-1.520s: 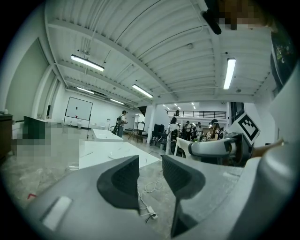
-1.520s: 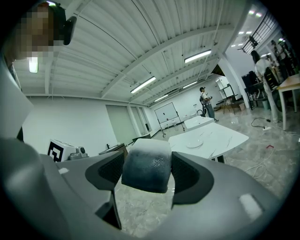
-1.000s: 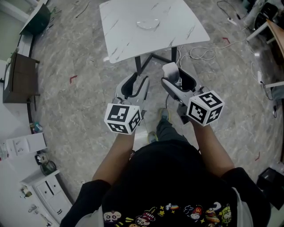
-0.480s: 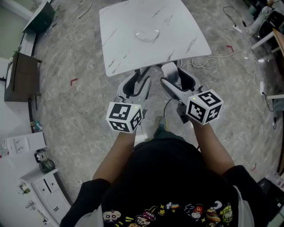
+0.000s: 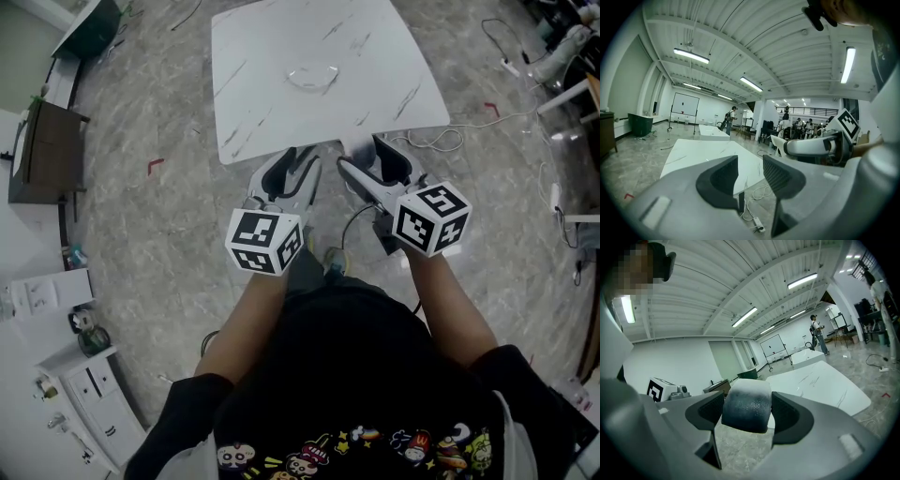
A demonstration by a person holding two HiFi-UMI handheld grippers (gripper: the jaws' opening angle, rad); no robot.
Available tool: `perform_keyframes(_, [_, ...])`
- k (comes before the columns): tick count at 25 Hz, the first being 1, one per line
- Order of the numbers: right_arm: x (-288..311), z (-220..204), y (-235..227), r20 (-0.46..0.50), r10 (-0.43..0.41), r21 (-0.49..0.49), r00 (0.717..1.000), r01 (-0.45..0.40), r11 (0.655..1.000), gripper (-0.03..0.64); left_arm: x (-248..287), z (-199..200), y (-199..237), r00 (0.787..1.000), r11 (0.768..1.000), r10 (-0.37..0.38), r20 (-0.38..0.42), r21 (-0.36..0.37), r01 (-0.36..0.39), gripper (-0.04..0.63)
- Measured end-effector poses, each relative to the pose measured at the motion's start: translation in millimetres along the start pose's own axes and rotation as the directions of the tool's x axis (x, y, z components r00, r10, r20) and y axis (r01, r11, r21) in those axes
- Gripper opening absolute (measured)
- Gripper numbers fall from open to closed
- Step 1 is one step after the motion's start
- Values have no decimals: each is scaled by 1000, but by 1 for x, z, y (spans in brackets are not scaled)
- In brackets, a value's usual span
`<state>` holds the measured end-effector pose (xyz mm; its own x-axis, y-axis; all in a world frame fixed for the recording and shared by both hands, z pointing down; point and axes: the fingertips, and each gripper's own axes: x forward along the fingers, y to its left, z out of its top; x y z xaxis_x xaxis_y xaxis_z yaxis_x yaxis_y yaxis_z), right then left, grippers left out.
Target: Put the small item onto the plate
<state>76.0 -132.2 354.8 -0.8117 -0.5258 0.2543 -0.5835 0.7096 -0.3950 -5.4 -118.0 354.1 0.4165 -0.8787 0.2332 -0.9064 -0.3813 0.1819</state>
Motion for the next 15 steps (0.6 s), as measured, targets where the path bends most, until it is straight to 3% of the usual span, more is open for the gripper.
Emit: perform_keyframes(15, [17,5,-12,-6,-24,-13,1000,24,1000,342,25,5,12,999,999,-38,4,6,38,261])
